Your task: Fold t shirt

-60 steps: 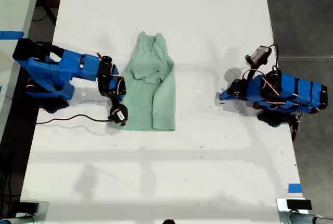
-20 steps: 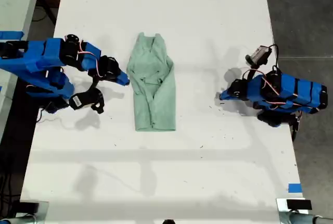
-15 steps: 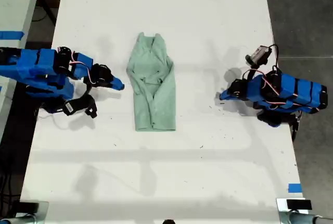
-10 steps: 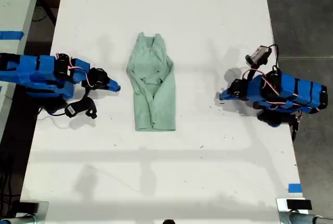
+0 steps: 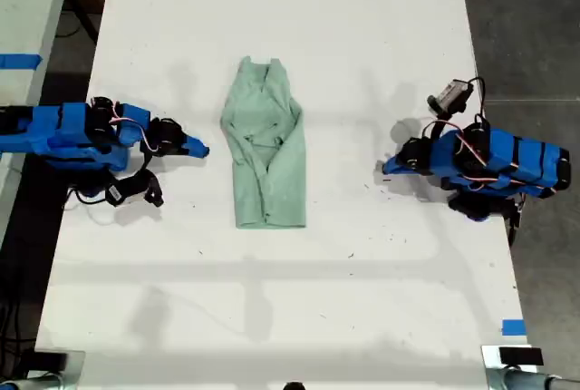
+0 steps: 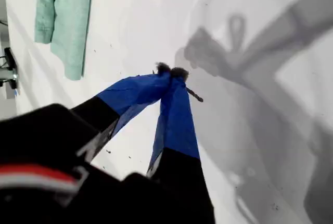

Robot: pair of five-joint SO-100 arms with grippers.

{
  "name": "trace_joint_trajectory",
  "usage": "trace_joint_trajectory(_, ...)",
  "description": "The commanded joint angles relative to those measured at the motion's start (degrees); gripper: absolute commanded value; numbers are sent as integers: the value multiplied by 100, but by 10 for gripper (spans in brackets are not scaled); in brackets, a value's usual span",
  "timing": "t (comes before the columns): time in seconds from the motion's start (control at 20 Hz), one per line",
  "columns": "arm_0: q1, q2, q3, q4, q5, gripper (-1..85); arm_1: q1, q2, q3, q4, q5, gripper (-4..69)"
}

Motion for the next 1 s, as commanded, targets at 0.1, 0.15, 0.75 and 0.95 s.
trace_joint_trajectory(0.1, -141, 1415, 255, 817, -70, -1, 53, 70, 237, 70, 9, -15)
trace_joint_trajectory(0.15, -167, 1415, 246, 826, -70, -1, 53, 70, 237, 70, 9, -15)
trace_joint_trajectory(0.75, -158, 1415, 237, 853, -62, -1, 97, 70, 237, 105, -26, -17)
trace_joint_trajectory(0.95, -149, 1415, 237, 853, -53, -1, 79, 70, 237, 123, 88, -17)
